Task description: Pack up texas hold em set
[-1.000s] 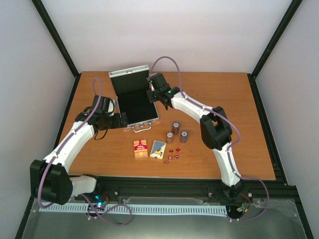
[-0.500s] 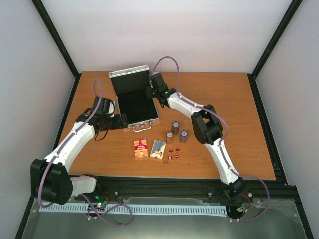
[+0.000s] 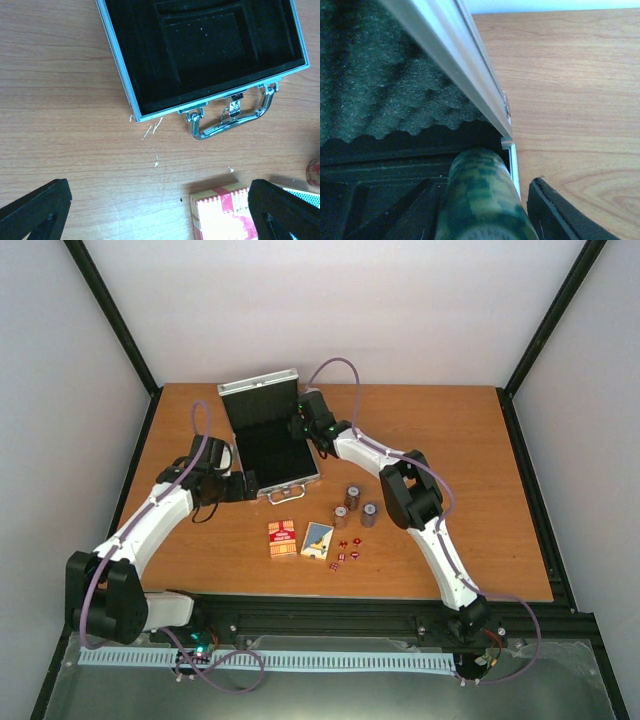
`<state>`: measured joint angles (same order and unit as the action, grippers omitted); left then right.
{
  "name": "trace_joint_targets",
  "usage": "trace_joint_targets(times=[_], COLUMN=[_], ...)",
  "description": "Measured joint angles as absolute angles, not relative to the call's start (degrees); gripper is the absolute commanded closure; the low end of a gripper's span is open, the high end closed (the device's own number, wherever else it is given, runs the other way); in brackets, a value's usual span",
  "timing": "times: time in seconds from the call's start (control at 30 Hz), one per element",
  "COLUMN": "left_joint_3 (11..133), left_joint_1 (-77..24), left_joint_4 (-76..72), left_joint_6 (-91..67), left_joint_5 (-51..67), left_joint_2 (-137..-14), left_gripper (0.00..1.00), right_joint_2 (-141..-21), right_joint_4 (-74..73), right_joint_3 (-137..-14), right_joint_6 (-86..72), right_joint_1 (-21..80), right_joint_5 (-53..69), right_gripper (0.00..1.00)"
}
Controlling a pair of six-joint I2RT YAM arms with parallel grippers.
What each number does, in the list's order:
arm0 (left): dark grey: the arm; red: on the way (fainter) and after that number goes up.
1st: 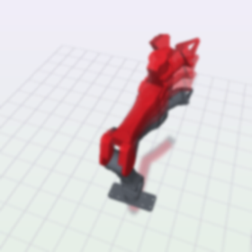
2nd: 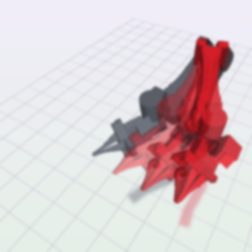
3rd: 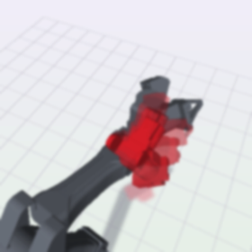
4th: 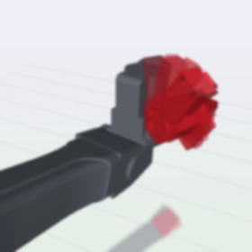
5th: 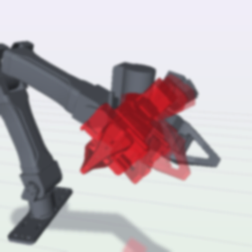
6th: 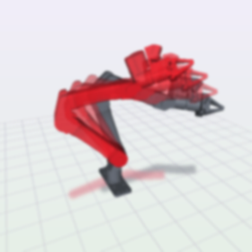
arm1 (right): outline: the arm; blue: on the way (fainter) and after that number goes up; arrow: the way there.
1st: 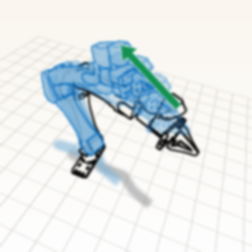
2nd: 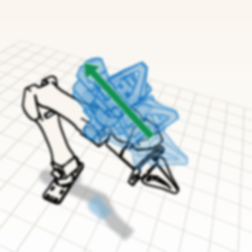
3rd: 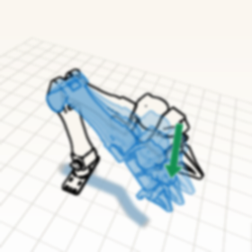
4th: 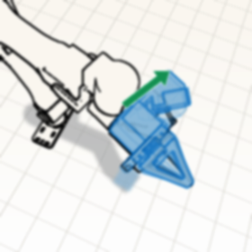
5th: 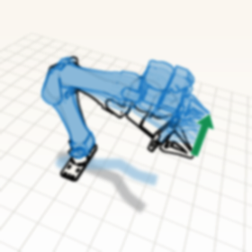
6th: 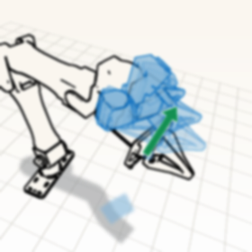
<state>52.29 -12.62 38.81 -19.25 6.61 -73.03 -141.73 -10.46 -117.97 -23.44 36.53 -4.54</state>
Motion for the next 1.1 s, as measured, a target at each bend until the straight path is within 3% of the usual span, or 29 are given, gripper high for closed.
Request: trace_joint_targets(times=[0.07, 0.23, 0.7, 0.9, 1.1], left_joint_3=[52.29, 52.29, 53.30, 54.28, 54.65], left_joint_1=[-12.62, -12.62, -12.62, -12.62, -12.62], left_joint_4=[38.79, 38.68, 38.57, 38.59, 38.59], left_joint_6=[-19.25, -19.22, -19.18, -18.76, -18.39], left_joint_5=[6.63, 6.59, 6.37, 6.39, 6.48], left_joint_2=[-73.23, -73.41, -74.74, -75.81, -76.47], left_gripper=[0.00, 0.00, 0.00, 0.00, 0.00], right_joint_2=[-141.73, -141.67, -125.08, -113.60, -109.84], right_joint_4=[-10.90, -12.01, -27.64, -36.93, -42.50], right_joint_3=[-117.97, -117.95, -110.65, -93.69, -81.03], right_joint_6=[-23.49, -23.14, -18.11, -16.95, -16.99], right_joint_1=[36.64, 36.84, 36.93, 36.97, 36.99], right_joint_5=[-4.95, -5.91, -12.01, -13.10, -10.50], right_gripper=[0.25, 0.17, 0.16, 0.16, 0.17])
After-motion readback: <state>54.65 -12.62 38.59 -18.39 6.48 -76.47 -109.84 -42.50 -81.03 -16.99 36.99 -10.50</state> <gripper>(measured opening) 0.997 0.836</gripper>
